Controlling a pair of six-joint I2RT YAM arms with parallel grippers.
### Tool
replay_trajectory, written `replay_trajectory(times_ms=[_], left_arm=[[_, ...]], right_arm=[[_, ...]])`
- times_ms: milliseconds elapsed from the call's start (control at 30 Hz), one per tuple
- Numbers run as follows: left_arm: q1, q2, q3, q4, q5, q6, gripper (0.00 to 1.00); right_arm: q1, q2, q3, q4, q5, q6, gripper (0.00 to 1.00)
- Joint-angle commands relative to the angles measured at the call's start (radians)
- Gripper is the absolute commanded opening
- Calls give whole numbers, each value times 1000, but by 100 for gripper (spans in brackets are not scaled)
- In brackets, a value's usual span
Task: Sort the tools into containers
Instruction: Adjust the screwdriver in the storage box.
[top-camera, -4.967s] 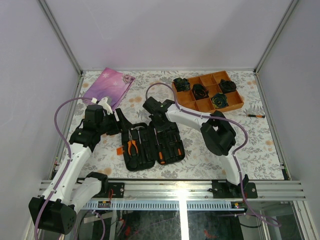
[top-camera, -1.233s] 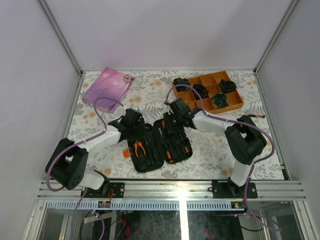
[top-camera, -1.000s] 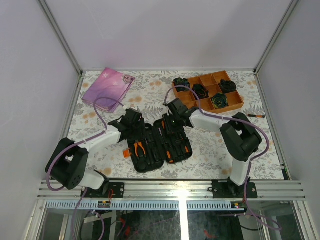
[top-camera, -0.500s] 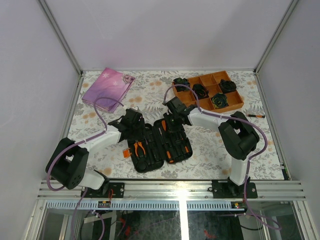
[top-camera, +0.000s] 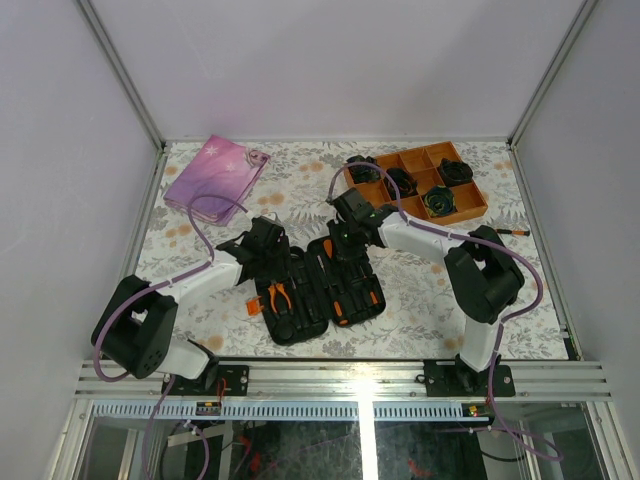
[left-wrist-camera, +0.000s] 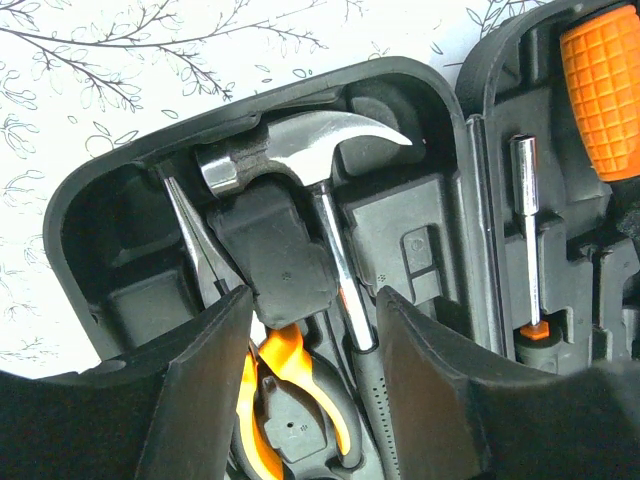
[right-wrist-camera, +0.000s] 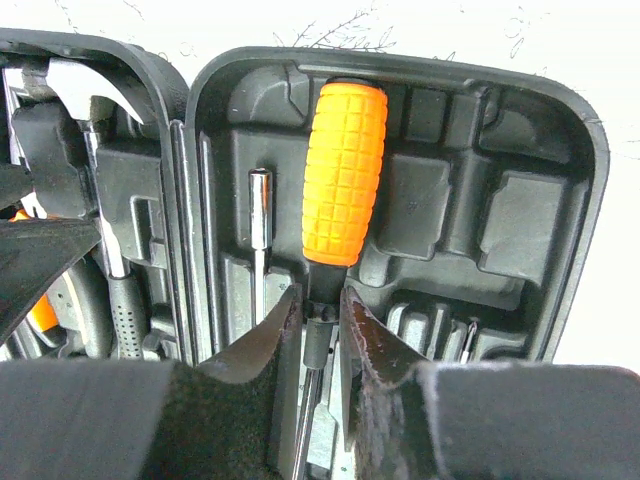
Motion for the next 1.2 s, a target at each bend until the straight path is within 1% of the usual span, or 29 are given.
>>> replay_trajectory(times_ms=[0, 167, 333, 433, 667, 733, 833, 1000, 1167], left_arm=[[-3, 29, -16, 60, 4, -3, 51], [-4, 32, -16, 61, 6, -3, 51], [-5, 33, -16, 61, 7, -3, 51], [-5, 31, -19, 61, 8, -1, 51], [-4, 27, -22, 63, 8, -3, 51], [-5, 27, -22, 64, 8, -3, 51], [-5, 29, -20, 64, 11, -2, 51], [-4, 29, -21, 64, 10, -2, 51], [-5, 29, -19, 64, 11, -1, 51]], right_arm=[[3, -9, 51, 33, 7, 9, 15], [4, 32, 51, 43, 9, 5, 18], [3, 54, 56, 44, 9, -4, 31], [4, 35, 54, 41, 22, -8, 36], [4, -35, 52, 22, 36, -10, 43], [4, -42, 55, 13, 33, -11, 43], [6, -43, 55, -1, 31, -13, 39], [12, -29, 56, -7, 30, -14, 25], [14, -3, 70, -12, 28, -19, 22]])
